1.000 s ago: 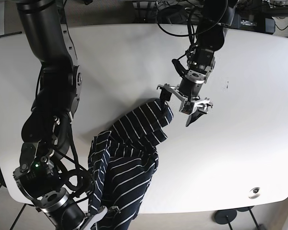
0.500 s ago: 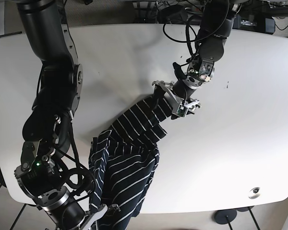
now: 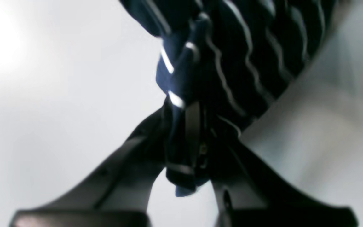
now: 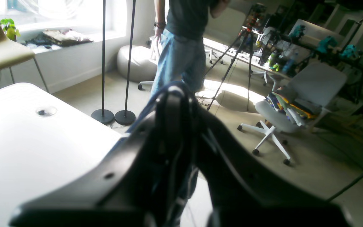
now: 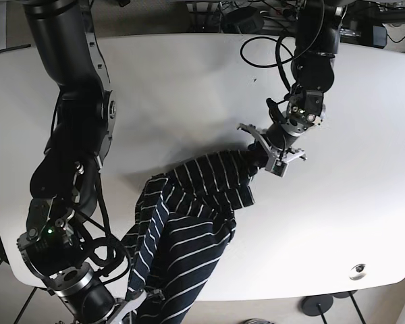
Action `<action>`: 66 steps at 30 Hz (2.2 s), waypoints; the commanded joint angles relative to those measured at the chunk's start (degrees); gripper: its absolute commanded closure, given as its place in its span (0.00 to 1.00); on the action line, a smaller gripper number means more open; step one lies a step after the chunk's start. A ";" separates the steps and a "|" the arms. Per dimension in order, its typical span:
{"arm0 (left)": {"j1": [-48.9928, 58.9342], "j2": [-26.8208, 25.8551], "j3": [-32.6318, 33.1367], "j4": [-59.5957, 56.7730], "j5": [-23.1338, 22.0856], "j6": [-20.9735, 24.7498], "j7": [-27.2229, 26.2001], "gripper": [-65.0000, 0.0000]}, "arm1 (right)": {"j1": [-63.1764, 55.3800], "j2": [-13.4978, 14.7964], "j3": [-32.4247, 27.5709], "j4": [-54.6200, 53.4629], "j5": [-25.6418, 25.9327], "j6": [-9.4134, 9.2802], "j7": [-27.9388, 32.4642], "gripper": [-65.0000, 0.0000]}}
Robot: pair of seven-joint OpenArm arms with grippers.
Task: Fold the T-shirt properly
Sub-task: 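Grasp another edge of the shirt with the left gripper, then stretch the shirt between both grippers and lay it flat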
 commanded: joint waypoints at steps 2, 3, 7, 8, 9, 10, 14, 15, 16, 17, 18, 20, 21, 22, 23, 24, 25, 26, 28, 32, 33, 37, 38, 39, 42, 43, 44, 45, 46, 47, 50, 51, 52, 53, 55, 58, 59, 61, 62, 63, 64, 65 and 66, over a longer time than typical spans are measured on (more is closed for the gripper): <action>1.02 -0.64 -3.19 10.53 -0.48 -0.46 2.51 0.98 | 3.66 0.45 1.41 -2.88 0.00 -0.61 2.11 0.97; 1.29 -1.25 -4.69 13.61 -0.65 -0.55 4.26 0.98 | 4.54 0.54 1.41 -4.28 0.00 -0.61 2.20 0.97; 1.20 -1.60 -13.04 23.98 -0.65 -0.55 9.10 0.98 | 7.71 2.47 1.41 -11.14 0.00 -1.49 6.50 0.97; 0.94 -1.60 -15.32 25.83 -0.65 -0.55 10.86 0.97 | 8.76 2.56 1.41 -13.25 0.00 -2.46 7.29 0.97; -1.35 -2.92 -18.31 27.85 -0.83 -0.64 13.50 0.97 | 10.87 3.44 1.41 -16.77 0.00 -3.07 8.53 0.97; -3.37 -3.89 -19.54 28.64 -0.83 -0.90 15.43 0.97 | 12.28 3.79 1.15 -19.49 0.17 -3.25 9.84 0.97; -12.51 -6.44 -25.79 30.40 -0.57 -4.59 22.55 0.97 | 18.52 4.05 1.32 -29.51 0.09 -3.42 14.24 0.97; -16.82 -7.93 -26.84 30.31 -0.57 -5.74 24.84 0.97 | 21.51 4.05 1.32 -33.65 0.09 -3.42 16.09 0.97; -19.63 -8.99 -27.02 30.31 -0.48 -6.44 26.15 0.97 | 23.18 4.05 1.32 -36.20 0.09 -3.42 17.14 0.97; -22.27 -10.22 -27.54 30.31 -0.48 -6.70 27.30 0.97 | 24.85 4.05 1.32 -38.57 0.09 -3.42 18.20 0.97; -24.82 -11.54 -28.42 30.13 -0.48 -6.97 28.35 0.97 | 26.29 4.05 1.32 -40.85 0.09 -3.42 19.16 0.97; -30.10 -13.12 -29.04 27.06 -0.65 -7.06 29.50 0.97 | 26.29 4.14 1.32 -46.04 0.09 -3.51 21.71 0.97; -32.82 -14.09 -29.30 24.86 -0.65 -7.06 29.50 0.97 | 26.29 4.14 1.32 -48.77 0.09 -3.51 23.03 0.97; -35.46 -15.67 -29.30 22.66 -0.74 -7.06 29.50 0.97 | 26.29 4.14 1.32 -51.05 0.09 -3.51 24.00 0.97; -38.62 -17.69 -29.30 20.11 -0.83 -7.06 29.50 0.97 | 26.29 4.23 1.32 -52.90 0.09 -3.51 24.35 0.97; -40.38 -18.66 -29.39 18.62 -0.83 -7.06 29.50 0.97 | 26.29 4.84 1.32 -52.99 0.09 -3.51 24.35 0.97; -41.70 -19.54 -29.39 17.30 -0.83 -7.06 29.41 0.97 | 26.29 5.46 1.41 -53.16 0.17 -3.51 24.53 0.97; -43.20 -20.33 -29.39 16.07 -0.83 -7.06 29.32 0.97 | 26.29 5.55 1.41 -52.90 0.35 -3.51 24.53 0.97; -44.95 -20.42 -29.39 14.75 -0.83 -7.06 29.32 0.97 | 26.29 5.64 1.41 -52.90 0.44 -3.51 24.35 0.97; -44.95 -22.00 -31.76 13.34 -0.92 -7.14 29.32 0.97 | 26.29 6.16 1.50 -52.81 0.61 -3.60 24.26 0.97; -43.72 -22.00 -32.38 13.43 -0.92 -7.41 29.32 0.97 | 26.29 6.60 1.94 -52.72 0.70 -3.60 24.26 0.97; -36.34 -21.91 -37.48 13.52 -0.92 -11.36 29.32 0.97 | 20.98 6.60 7.48 -45.25 0.44 -3.60 20.31 0.97; -34.40 -21.73 -38.09 13.69 -0.92 -11.71 29.32 0.97 | 18.35 6.60 7.57 -43.40 0.61 -3.60 20.04 0.97; -32.65 -20.85 -38.62 13.69 -0.92 -12.33 29.32 0.97 | 15.62 6.60 7.65 -41.47 0.70 -3.60 19.95 0.97; -25.96 -19.45 -42.84 16.42 -0.92 -15.23 29.32 0.98 | 4.46 6.60 9.85 -31.80 0.70 -3.60 16.09 0.97; -23.77 -19.18 -43.72 17.30 -0.92 -15.76 29.32 0.98 | 0.94 6.43 11.08 -28.46 0.70 -3.60 15.03 0.97; -21.92 -18.39 -44.60 18.09 -0.92 -16.02 29.32 0.98 | -2.31 6.43 11.96 -25.73 0.70 -3.60 14.06 0.97; -20.34 -17.78 -45.30 18.88 -0.92 -16.46 29.32 0.98 | -5.39 6.43 12.66 -23.18 0.70 -3.60 13.18 0.97; -18.93 -17.43 -46.09 19.58 -0.92 -16.99 29.32 0.98 | -8.47 6.43 13.28 -20.72 0.70 -3.60 12.31 0.97; -17.35 -16.90 -47.06 20.02 -0.92 -17.60 29.32 0.98 | -11.72 6.25 13.98 -17.91 0.70 -3.60 11.25 0.97; -11.81 -16.11 -50.66 20.82 -0.92 -18.09 29.32 0.98 | -21.04 4.14 17.15 -9.29 0.70 -3.51 8.35 0.97; -10.05 -15.58 -51.54 20.82 -0.92 -18.09 29.32 0.98 | -23.94 3.61 17.85 -6.92 0.70 -3.51 7.47 0.97; -8.56 -14.61 -52.16 20.82 -0.92 -18.09 29.32 0.98 | -26.84 3.17 18.03 -4.72 0.70 -3.51 6.86 0.97; -7.24 -14.17 -53.04 20.99 -0.92 -18.09 29.32 0.98 | -29.83 2.82 18.03 -2.35 0.70 -3.51 6.50 0.97; -3.46 -13.73 -55.15 22.13 -0.83 -18.09 29.32 0.98 | -35.72 2.47 18.12 2.13 0.70 -3.51 6.24 0.97; 2.69 -13.65 -56.12 22.40 -0.92 -18.09 29.32 0.98 | -44.69 -1.31 18.64 8.99 0.70 -3.51 6.24 0.97; 4.45 -13.56 -56.64 22.40 -0.92 -18.09 29.32 0.98 | -47.15 -1.84 18.73 10.13 0.70 -3.51 6.24 0.97; 7.62 -13.21 -59.28 22.31 -0.92 -18.09 29.32 0.98 | -51.72 -2.98 18.91 11.80 0.70 -3.51 6.24 0.97; 8.32 -12.50 -60.60 22.22 -0.83 -18.09 29.32 0.98 | -53.83 -3.24 19.08 12.33 0.70 -3.51 6.24 0.97; 8.85 -12.06 -61.57 22.22 -0.57 -18.09 29.32 0.98 | -55.59 -3.42 19.79 12.60 0.70 -3.51 6.33 0.97; 10.52 -12.15 -62.36 22.22 -0.48 -18.09 29.32 0.98 | -57.79 -4.21 20.58 12.60 0.70 -3.42 6.33 0.97; 12.98 -12.15 -62.62 22.22 -0.57 -18.09 29.23 0.98 | -60.07 -5.27 21.54 12.60 0.70 -3.25 6.33 0.97; 14.21 -12.15 -62.62 22.22 -0.57 -18.09 29.23 0.98 | -61.39 -5.79 22.60 12.60 0.70 -3.07 6.33 0.97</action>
